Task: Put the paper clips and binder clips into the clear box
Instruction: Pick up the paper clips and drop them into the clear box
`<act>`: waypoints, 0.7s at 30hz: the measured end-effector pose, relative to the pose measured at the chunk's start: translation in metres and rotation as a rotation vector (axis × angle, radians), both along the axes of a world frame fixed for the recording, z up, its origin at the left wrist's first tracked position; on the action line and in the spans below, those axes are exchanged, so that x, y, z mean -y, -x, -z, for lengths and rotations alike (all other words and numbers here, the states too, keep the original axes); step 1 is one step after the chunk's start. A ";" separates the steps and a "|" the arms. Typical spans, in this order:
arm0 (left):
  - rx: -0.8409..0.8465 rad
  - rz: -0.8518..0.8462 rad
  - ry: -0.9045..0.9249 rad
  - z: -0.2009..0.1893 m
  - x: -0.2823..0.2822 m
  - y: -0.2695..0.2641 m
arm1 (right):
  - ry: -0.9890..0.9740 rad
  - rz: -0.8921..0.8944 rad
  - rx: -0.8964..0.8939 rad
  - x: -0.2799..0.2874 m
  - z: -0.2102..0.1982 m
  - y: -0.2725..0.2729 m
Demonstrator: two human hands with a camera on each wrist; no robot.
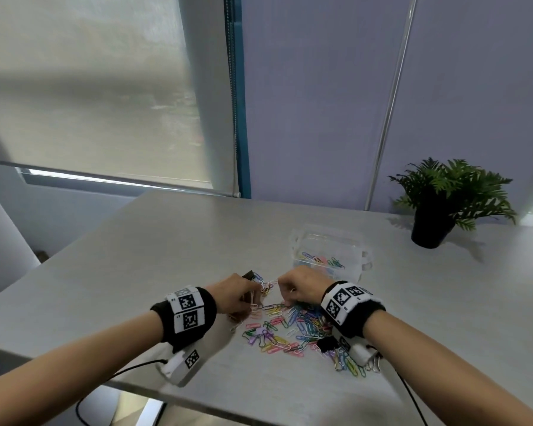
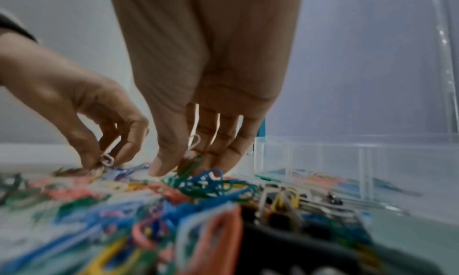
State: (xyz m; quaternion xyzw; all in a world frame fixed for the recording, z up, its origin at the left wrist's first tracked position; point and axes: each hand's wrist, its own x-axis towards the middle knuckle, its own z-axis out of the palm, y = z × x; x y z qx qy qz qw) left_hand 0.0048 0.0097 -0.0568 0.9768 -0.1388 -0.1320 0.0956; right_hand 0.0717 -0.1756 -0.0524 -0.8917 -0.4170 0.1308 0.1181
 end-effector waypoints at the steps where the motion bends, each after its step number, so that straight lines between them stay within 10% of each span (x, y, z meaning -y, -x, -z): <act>1: 0.008 -0.031 0.039 0.000 -0.003 -0.002 | -0.046 0.016 -0.016 0.000 -0.004 0.000; 10: -0.161 -0.243 0.657 -0.025 -0.024 -0.024 | -0.252 0.196 -0.241 0.002 -0.017 -0.012; 21: 0.090 -0.116 0.558 -0.068 0.067 -0.133 | -0.395 0.598 -0.069 0.053 -0.032 -0.065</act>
